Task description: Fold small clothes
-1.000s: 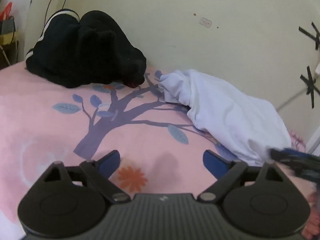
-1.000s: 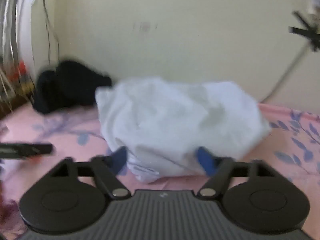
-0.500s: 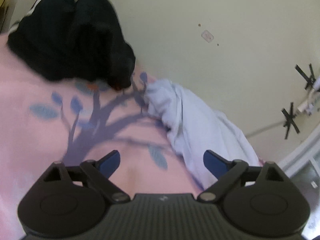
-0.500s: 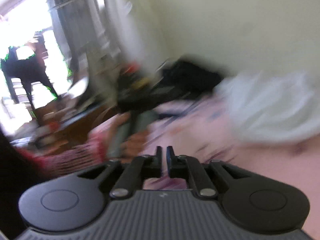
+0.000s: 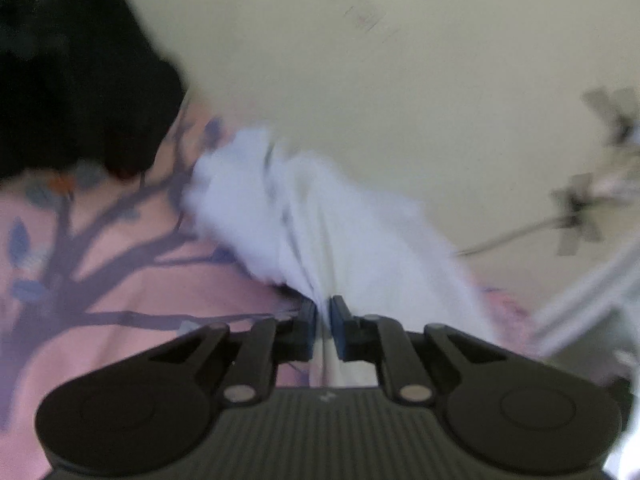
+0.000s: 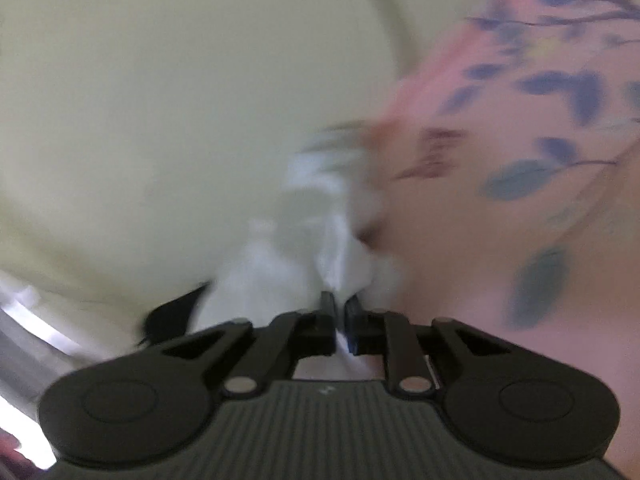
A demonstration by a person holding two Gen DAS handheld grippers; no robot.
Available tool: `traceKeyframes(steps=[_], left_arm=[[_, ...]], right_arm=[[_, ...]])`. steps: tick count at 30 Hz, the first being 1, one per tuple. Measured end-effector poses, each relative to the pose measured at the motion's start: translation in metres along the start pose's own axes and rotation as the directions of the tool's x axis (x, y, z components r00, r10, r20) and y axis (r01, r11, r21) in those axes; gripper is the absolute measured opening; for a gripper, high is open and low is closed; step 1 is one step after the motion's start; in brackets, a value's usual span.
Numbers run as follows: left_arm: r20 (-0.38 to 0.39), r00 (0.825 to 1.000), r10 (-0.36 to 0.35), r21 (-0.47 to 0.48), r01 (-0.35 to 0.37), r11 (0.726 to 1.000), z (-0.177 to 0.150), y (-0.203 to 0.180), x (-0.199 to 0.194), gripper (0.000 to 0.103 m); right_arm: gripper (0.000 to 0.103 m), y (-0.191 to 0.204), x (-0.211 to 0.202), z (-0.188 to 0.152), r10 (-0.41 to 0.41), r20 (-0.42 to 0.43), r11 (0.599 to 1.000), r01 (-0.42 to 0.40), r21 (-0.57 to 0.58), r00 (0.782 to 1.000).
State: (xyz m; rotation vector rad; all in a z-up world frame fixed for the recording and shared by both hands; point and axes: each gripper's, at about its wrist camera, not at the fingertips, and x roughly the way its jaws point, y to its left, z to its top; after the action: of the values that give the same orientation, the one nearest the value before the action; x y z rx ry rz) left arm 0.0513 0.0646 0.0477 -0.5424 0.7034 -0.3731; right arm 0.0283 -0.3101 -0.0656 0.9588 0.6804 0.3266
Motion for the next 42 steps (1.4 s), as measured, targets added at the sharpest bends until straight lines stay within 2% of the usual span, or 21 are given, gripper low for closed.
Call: traceKeyframes(steps=[3,6,7,9,10,14,17,20,23,24,25,26,27,28,30,32,35,37,39,41,42], left_arm=[[0.056,0.987,-0.152,0.033,0.15,0.988,-0.015,0.011,-0.09,0.009],[0.124,0.976,-0.182,0.144,0.163,0.976,-0.048,0.031,-0.181,0.014],[0.134,0.976,-0.172,0.162,0.15,0.975,-0.055,0.036,-0.199,0.021],[0.194,0.98,-0.053,0.15,0.024,0.988,-0.071,0.058,-0.235,0.05],[0.237,0.971,0.02,0.125,-0.05,0.991,-0.074,0.067,-0.243,0.063],[0.233,0.96,0.157,-0.025,-0.155,0.988,-0.06,0.1,-0.234,0.063],[0.189,0.965,0.183,-0.056,-0.175,0.983,-0.051,0.108,-0.198,0.073],[0.101,0.974,0.202,-0.092,-0.193,0.977,-0.047,0.122,-0.157,0.073],[0.036,0.975,0.218,-0.145,-0.211,0.967,-0.042,0.134,-0.121,0.072],[0.047,0.975,0.218,-0.156,-0.209,0.965,-0.052,0.129,-0.119,0.071],[0.051,0.973,0.224,-0.154,-0.214,0.965,-0.052,0.128,-0.114,0.056],[0.034,0.975,0.221,-0.143,-0.214,0.966,-0.048,0.125,-0.108,0.028],[0.02,0.977,0.213,-0.138,-0.208,0.968,-0.046,0.121,-0.106,0.02],[0.024,0.98,0.2,-0.13,-0.195,0.972,-0.043,0.115,-0.107,0.016],[0.06,0.983,0.173,-0.081,-0.167,0.983,-0.037,0.098,-0.118,0.015],[0.108,0.988,0.108,-0.024,-0.106,0.994,-0.031,0.079,-0.137,0.014],[0.185,0.983,-0.015,0.081,0.0,0.997,-0.031,0.049,-0.172,0.009],[0.229,0.971,-0.075,0.158,0.039,0.987,-0.038,0.032,-0.195,0.009],[0.234,0.966,-0.107,0.192,0.062,0.979,-0.049,0.022,-0.212,0.009],[0.173,0.98,-0.096,0.202,0.06,0.977,-0.063,0.023,-0.214,0.01],[0.139,0.987,-0.077,0.202,0.048,0.978,-0.072,0.026,-0.211,0.01]], right_arm=[[0.007,0.039,-0.037,-0.024,0.222,-0.12,0.961,-0.237,-0.139,0.968],[0.009,0.062,-0.087,-0.065,0.441,-0.32,0.818,-0.522,-0.242,0.839],[0.021,0.066,-0.107,-0.078,0.447,-0.339,0.783,-0.545,-0.3,0.828],[0.076,0.063,-0.13,-0.086,0.413,-0.283,0.778,-0.497,-0.385,0.866],[0.077,0.058,-0.139,-0.085,0.381,-0.21,0.791,-0.435,-0.43,0.901],[0.079,0.044,-0.123,-0.05,0.142,-0.005,0.909,-0.133,-0.394,0.99],[0.08,0.024,-0.073,-0.02,-0.072,0.06,0.957,0.086,-0.277,0.996],[0.081,0.007,-0.014,-0.006,-0.174,0.061,0.963,0.183,-0.2,0.983],[0.089,0.001,0.031,0.007,-0.173,0.04,0.979,0.177,-0.102,0.984],[0.088,0.001,0.042,0.013,-0.171,0.054,0.982,0.175,-0.075,0.984],[0.065,0.005,0.053,0.014,-0.172,0.031,0.984,0.173,-0.044,0.985],[0.04,0.016,0.061,0.016,-0.167,-0.005,0.986,0.167,-0.02,0.986],[0.019,0.023,0.065,0.016,-0.154,-0.038,0.988,0.154,-0.014,0.987],[0.017,0.032,0.061,0.016,-0.161,-0.02,0.986,0.16,-0.038,0.987],[0.004,0.056,0.022,0.019,-0.097,0.064,0.988,0.104,-0.115,0.993],[0.003,0.068,-0.039,0.025,0.01,0.146,0.992,0.009,-0.128,0.989],[0.003,0.079,-0.145,0.024,0.122,0.284,0.98,-0.069,-0.189,0.951],[0.003,0.077,-0.223,0.01,0.15,0.373,0.97,-0.063,-0.235,0.915],[0.006,0.068,-0.28,-0.009,0.125,0.411,0.968,-0.021,-0.249,0.903],[0.028,0.051,-0.319,-0.035,0.026,0.407,0.972,0.072,-0.224,0.913],[0.054,0.039,-0.333,-0.05,-0.074,0.404,0.967,0.164,-0.193,0.912]])
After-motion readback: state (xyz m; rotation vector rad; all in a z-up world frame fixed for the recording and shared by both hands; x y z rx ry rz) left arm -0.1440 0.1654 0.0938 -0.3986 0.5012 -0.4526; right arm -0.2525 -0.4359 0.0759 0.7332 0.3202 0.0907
